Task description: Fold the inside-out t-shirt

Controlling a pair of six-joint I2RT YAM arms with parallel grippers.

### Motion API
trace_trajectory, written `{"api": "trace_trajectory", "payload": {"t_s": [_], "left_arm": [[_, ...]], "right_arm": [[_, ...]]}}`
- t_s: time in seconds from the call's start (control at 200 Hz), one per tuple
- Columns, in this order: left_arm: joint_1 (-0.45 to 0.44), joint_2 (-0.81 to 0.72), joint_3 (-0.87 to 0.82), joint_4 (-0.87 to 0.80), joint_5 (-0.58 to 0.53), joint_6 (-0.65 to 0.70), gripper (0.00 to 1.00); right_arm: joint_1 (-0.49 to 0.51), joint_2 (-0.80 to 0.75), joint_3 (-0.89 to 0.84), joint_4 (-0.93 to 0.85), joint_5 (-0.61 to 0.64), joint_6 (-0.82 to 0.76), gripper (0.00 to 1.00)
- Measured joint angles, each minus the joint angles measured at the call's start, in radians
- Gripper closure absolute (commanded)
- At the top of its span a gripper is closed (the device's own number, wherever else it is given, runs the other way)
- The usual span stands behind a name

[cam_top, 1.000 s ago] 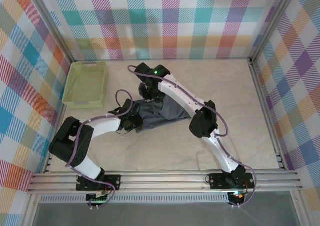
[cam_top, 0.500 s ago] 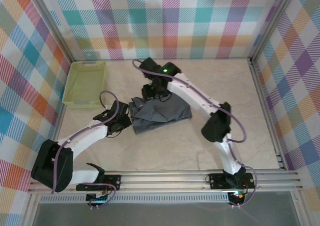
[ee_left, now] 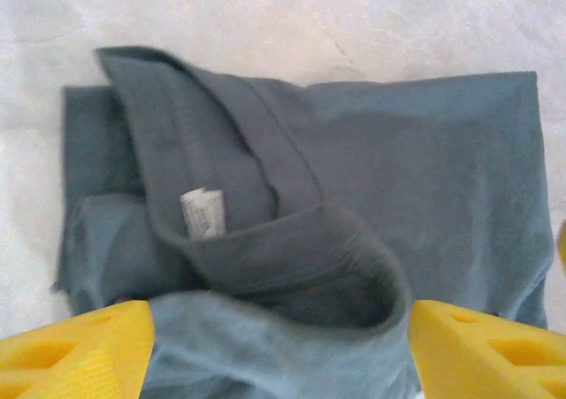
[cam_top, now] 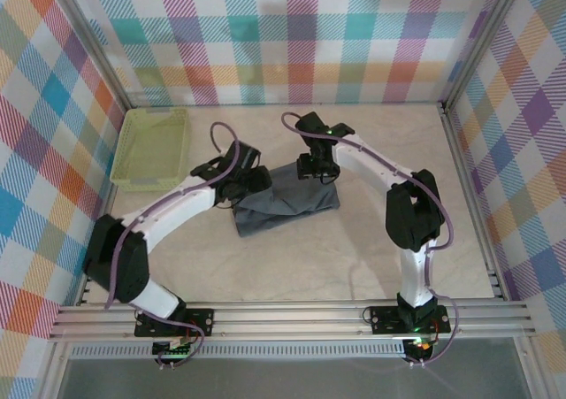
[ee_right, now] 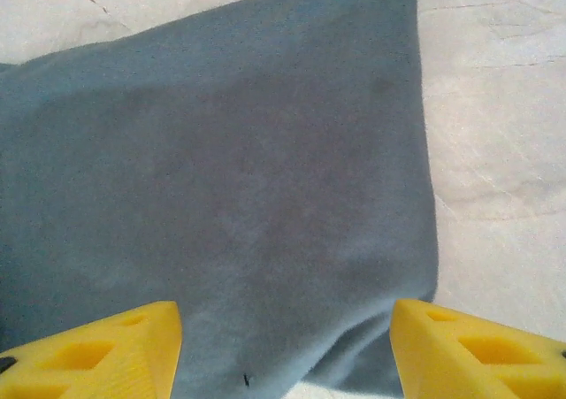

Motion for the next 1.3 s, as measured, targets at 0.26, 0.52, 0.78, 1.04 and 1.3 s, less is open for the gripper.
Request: {"api": "trace_trajectory", "payload": {"t_s": [0.26, 0.52, 0.78, 1.04, 1.3], "left_arm": [[-0.002, 0.182, 0.087, -0.003, 0.026, 0.019, 0.52], [0.000, 0.082, -0.190, 0.036, -0.020, -0.027, 0.78], [0.007, -0.128, -0.449, 0.089, -0.064, -0.118, 0.78], [0.018, -0.133, -0.440, 0.098, -0.068, -0.127, 0.71], [0.008, -0.203, -0.282, -0.016, -0.199, -0.084, 0.57]], "right_arm": [[-0.026, 0.058, 0.005, 0.130, -0.051, -0.049, 0.36], [-0.087, 0.171, -0.007, 0.172, -0.092, -0.048, 0.38], [-0.109, 0.166, -0.075, 0.216, -0.084, -0.016, 0.41], [-0.108, 0.033, -0.278, 0.257, -0.050, 0.094, 0.45], [-0.032, -0.272, -0.598, 0.221, -0.042, 0.250, 0.37]]}}
